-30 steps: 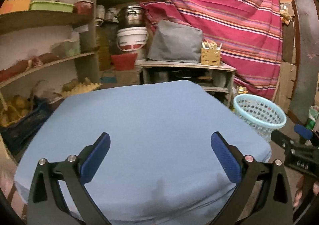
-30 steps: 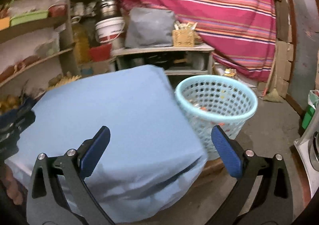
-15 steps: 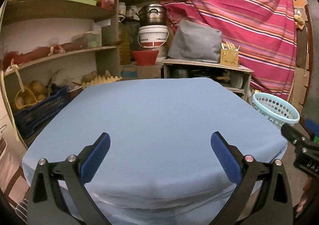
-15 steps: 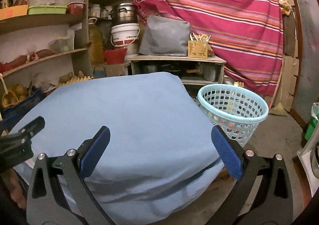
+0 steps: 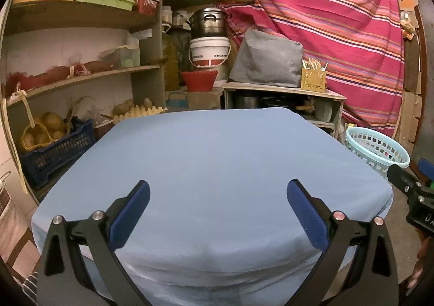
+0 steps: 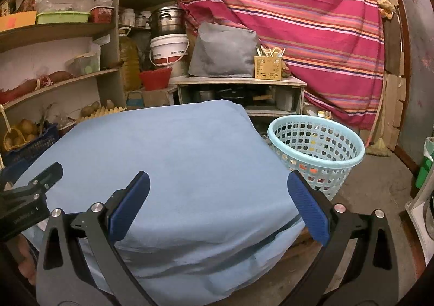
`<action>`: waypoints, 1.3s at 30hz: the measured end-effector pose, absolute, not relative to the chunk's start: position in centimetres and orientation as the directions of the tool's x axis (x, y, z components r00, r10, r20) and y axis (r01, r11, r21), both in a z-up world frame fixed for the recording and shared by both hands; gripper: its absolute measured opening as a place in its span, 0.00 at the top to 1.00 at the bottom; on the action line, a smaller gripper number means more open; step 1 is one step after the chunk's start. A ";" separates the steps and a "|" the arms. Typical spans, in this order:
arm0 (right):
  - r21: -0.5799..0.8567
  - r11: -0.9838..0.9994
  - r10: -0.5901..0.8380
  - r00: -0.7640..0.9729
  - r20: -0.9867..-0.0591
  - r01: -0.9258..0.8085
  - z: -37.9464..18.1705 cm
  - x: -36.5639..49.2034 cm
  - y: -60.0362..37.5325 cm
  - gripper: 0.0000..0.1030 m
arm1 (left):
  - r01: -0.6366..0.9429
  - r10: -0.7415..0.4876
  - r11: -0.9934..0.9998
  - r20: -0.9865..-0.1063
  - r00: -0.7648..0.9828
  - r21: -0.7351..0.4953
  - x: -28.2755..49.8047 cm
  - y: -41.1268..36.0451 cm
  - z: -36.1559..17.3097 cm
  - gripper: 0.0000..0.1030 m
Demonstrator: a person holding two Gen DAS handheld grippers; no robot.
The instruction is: Collect trash
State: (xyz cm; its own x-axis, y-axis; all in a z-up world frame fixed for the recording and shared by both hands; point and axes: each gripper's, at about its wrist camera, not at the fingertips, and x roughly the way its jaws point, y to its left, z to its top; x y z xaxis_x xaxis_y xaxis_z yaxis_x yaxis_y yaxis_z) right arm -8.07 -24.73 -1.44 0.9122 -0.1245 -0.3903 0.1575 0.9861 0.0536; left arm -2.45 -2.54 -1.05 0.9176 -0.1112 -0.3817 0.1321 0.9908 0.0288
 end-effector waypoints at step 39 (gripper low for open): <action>0.029 0.990 -0.120 0.918 -0.377 0.141 -1.3 -7.9 -23.5 0.04 | 0.112 -0.090 0.993 -0.352 0.932 0.042 -2.7 -2.9 -0.7 0.04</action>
